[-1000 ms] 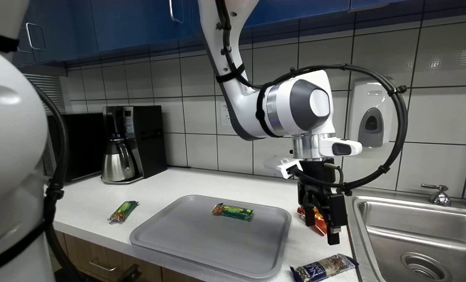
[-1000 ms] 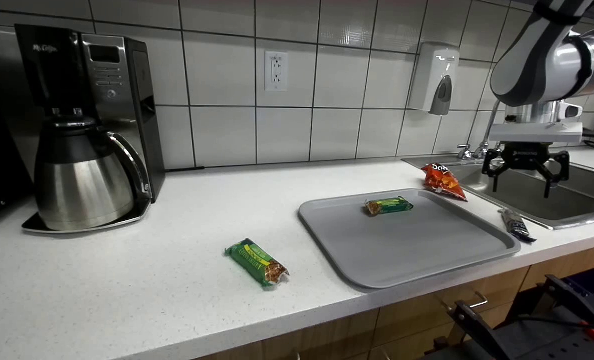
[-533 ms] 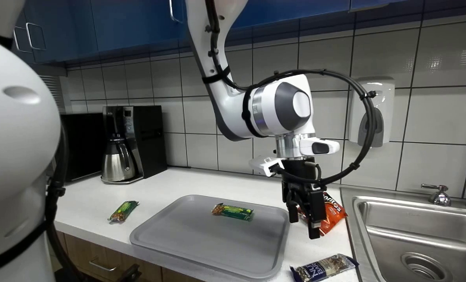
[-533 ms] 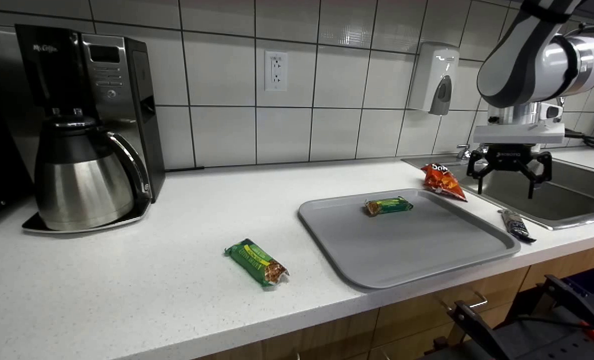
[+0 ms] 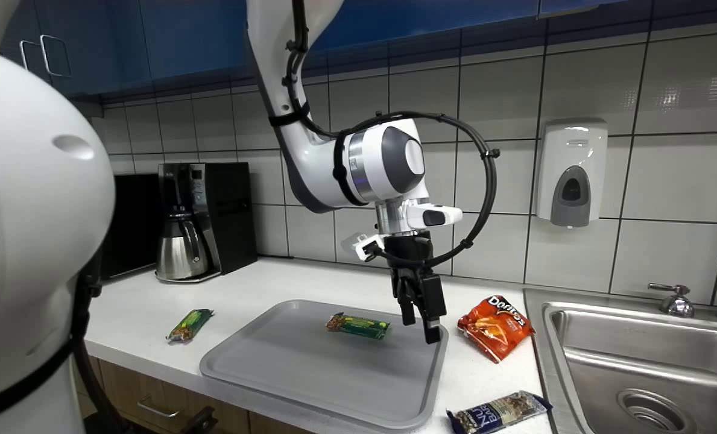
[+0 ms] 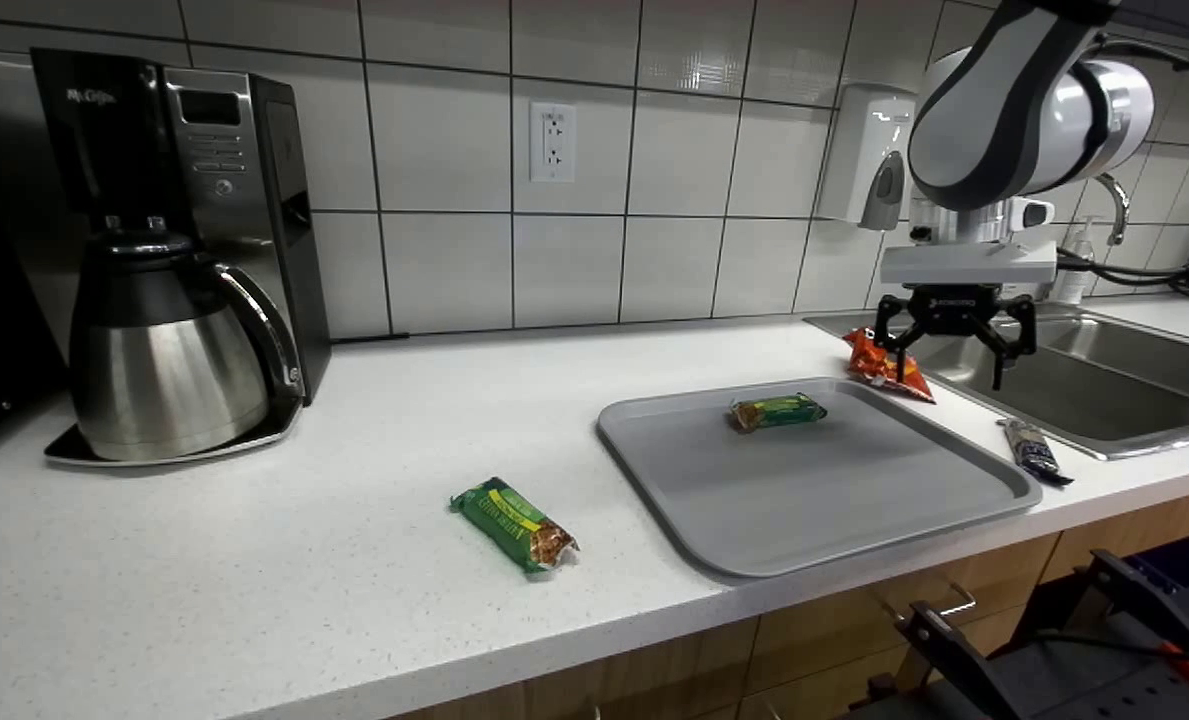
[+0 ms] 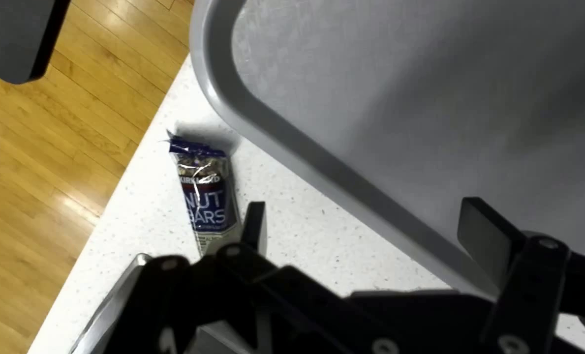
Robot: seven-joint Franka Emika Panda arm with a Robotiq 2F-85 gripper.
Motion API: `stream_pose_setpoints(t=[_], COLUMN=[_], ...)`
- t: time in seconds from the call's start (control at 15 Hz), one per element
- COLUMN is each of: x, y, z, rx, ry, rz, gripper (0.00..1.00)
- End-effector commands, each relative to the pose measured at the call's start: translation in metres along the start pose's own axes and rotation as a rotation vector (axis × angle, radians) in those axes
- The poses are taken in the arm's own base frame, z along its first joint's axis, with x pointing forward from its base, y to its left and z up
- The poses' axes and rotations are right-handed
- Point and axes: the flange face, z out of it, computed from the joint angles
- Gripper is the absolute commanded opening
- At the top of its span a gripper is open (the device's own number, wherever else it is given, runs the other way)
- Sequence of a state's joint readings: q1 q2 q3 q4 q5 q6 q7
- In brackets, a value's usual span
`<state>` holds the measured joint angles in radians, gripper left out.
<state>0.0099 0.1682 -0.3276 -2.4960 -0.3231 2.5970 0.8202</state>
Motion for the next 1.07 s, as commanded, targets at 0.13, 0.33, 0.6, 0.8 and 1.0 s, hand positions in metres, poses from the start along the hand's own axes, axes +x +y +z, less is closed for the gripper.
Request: stream_pose_setpoints(t=[0.13,0.33,0.6,0.8,1.0], x=[-0.022,-0.032,-0.05,-0.064,-0.074], y=[-0.021,-0.035,-0.054,-0.069,-0.083], z=[-0.024,-0.031,-0.034,-0.033,-0.032], rx=[0.018,0.025,0.033,0.037,0.041], ry=[0.066,0.087,0.109,0.118,0.125], rz=[0.063,0.123,0.196,0.252,0.306], gripper=[1.0,1.0,1.0,1.0,1.0])
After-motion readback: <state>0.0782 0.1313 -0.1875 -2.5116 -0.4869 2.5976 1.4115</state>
